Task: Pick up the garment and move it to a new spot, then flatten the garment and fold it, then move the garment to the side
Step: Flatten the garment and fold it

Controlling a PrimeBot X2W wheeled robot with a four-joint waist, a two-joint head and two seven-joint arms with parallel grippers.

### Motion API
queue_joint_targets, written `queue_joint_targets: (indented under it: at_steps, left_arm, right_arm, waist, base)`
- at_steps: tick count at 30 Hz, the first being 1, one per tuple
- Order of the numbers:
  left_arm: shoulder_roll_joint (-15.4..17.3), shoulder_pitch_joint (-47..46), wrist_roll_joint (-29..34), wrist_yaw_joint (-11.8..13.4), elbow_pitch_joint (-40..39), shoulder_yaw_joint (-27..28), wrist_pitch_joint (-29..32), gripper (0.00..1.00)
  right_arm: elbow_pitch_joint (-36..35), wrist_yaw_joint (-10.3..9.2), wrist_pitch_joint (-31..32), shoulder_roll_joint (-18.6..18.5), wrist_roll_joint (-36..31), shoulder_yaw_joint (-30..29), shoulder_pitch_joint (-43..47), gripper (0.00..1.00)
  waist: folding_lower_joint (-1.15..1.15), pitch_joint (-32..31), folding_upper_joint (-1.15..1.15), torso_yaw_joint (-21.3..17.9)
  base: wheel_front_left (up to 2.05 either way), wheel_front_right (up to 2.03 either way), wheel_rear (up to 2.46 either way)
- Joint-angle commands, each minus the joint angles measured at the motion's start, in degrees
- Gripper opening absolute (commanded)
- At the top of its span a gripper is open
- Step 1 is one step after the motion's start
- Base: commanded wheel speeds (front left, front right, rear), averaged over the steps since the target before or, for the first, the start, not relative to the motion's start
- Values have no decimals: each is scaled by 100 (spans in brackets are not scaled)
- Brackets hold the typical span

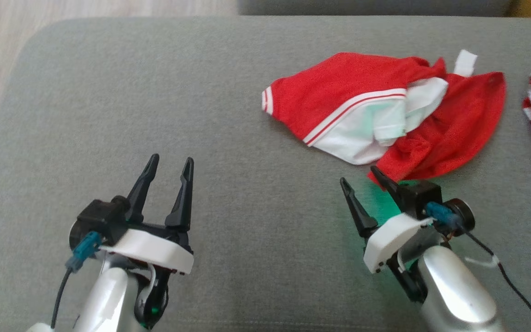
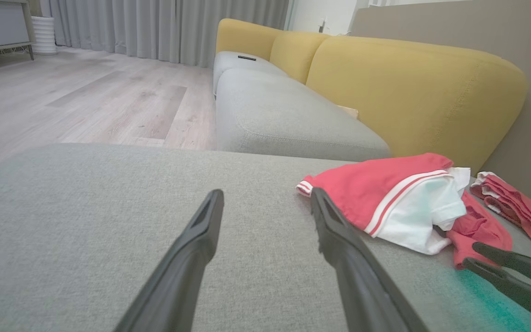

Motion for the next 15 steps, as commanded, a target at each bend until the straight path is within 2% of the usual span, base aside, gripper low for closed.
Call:
queue_joint_targets:
  at_steps: [1, 15]
  left_arm:
    - [14, -278, -10, -16, -162, 149, -51, 100]
    - [11, -459, -273, 86, -155, -155, -51, 100]
  right_arm:
    - [-31, -5, 41, -36, -51, 114, -275, 100]
    - [1571, -5, 216, -70, -860, -266, -1341, 100]
  waist:
    - [0, 116, 0, 143]
    - [0, 416, 0, 591]
  base:
    - [0, 0, 0]
    - [0, 0, 0]
